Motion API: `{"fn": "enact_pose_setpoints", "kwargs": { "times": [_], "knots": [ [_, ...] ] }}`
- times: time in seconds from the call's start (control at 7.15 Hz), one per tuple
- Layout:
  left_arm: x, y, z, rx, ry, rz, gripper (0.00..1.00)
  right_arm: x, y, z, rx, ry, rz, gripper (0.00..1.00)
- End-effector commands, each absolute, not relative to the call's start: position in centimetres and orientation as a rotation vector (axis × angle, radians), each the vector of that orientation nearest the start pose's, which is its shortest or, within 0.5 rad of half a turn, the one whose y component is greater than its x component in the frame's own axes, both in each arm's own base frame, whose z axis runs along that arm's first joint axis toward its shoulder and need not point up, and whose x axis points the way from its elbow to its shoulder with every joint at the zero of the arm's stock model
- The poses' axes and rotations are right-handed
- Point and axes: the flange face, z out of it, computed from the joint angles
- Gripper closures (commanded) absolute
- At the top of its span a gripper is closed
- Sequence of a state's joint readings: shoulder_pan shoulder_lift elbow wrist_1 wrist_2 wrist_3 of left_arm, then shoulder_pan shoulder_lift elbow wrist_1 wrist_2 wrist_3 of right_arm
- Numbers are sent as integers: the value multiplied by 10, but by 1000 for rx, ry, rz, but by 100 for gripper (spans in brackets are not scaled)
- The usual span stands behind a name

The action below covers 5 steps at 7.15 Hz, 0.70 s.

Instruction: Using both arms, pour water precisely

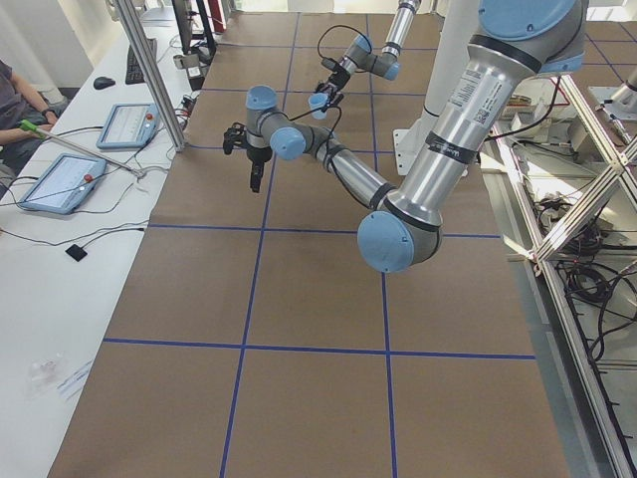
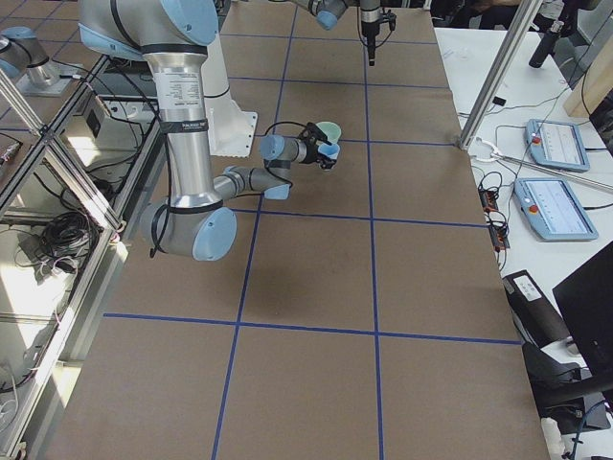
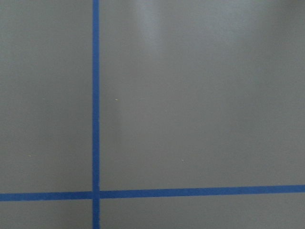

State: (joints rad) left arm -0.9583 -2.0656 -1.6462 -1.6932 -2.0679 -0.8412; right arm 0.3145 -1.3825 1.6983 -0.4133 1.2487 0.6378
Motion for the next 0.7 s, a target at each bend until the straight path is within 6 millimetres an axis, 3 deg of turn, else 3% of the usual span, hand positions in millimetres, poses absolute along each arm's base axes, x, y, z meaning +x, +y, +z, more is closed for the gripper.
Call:
{"fn": "enact_pose_setpoints", "kwargs": {
  "times": [0.0,0.28,0.42,0.56],
  "knots": [
    [299,-603,339,182,800,-37,1,-507,-304,320,1021,-957,-314,100],
    [299,-603,341,179,797,-37,1,-519,-300,302,942,-919,-396,100],
    [299,-604,343,177,793,-40,1,-524,-297,275,888,-886,-437,100],
    [298,-601,357,170,781,-18,1,-535,-300,247,854,-846,-457,100]
  ]
}}
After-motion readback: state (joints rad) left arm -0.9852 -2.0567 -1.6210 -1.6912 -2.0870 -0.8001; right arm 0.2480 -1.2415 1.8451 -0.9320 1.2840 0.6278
